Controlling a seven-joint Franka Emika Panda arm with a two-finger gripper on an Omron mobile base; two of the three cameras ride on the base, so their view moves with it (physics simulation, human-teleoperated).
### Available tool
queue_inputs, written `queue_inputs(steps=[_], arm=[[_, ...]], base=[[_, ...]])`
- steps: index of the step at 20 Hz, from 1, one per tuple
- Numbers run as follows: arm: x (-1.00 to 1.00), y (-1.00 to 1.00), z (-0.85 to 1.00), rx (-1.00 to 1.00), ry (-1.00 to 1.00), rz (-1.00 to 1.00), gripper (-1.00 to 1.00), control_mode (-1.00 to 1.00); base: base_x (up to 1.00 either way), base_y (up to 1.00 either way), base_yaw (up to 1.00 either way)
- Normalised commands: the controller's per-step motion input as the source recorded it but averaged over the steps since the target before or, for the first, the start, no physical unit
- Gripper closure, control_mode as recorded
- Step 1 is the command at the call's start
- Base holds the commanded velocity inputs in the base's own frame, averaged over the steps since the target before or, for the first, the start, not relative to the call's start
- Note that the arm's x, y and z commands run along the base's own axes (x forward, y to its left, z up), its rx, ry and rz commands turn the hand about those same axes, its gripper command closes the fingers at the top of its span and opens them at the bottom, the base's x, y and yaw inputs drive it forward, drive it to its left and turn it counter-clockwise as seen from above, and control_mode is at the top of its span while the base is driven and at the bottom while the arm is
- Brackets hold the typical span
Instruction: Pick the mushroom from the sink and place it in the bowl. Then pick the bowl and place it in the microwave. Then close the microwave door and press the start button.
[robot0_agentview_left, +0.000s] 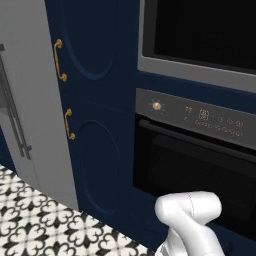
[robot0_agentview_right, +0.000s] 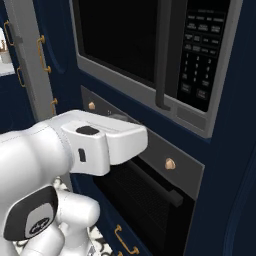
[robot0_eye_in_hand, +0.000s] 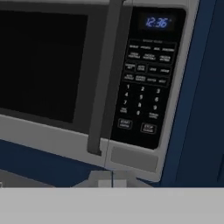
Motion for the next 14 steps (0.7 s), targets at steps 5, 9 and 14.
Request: queue_inputs(steps=[5,9,14], arm=[[0.13,-0.22,-0.14,-0.01,-0.17,-0.28,1.00,-1.00],[0.02,-0.30,0.00,0.00,-0.30,-0.09,1.00,-1.00],[0.40,-0.22,0.00,0.00,-0.18,0.07,1.00,-1.00]], base=[[0.00,0.00,0.00],[0.00,0.00,0.00],[0.00,0.00,0.00]])
